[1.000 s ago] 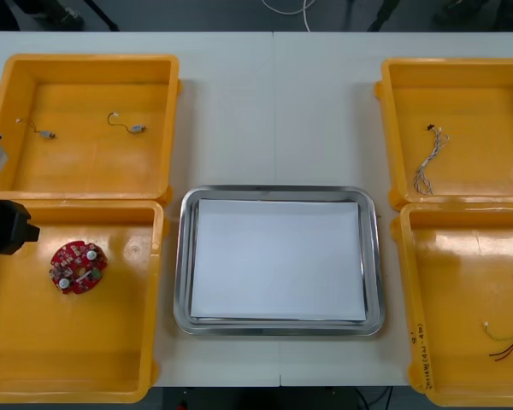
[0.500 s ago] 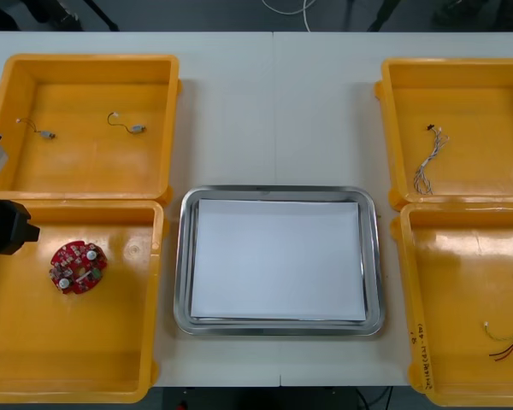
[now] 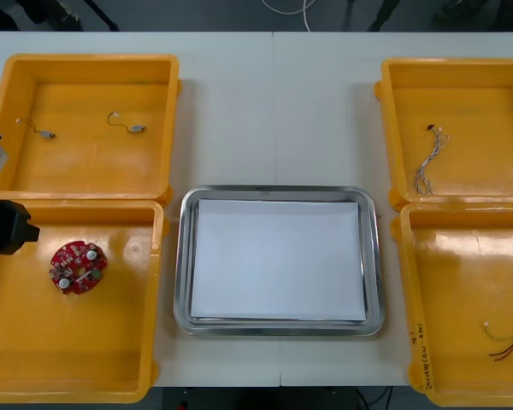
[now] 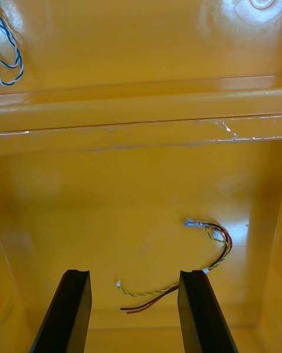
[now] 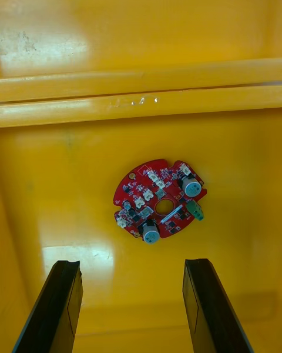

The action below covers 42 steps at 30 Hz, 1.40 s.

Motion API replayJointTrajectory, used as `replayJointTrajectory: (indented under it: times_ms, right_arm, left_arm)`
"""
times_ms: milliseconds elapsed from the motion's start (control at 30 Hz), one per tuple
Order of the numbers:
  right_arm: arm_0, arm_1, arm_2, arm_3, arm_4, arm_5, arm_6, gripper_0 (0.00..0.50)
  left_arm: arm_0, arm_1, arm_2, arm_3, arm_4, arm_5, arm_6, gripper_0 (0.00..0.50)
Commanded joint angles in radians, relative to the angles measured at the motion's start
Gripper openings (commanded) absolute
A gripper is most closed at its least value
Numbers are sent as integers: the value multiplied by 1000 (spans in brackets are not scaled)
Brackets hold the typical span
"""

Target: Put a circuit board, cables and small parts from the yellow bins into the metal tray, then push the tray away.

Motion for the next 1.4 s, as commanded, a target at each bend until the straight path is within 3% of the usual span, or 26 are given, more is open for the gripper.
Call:
replayJointTrajectory:
  times_ms: [33, 1400]
  right_arm:
    - [1, -35, -35, -6, -9, 7, -26, 428]
    - [1, -35, -35, -6, -9, 7, -26, 429]
  left_arm:
    - [17, 40, 18, -34, 8, 6, -88, 500]
    - [17, 40, 18, -34, 8, 6, -88, 500]
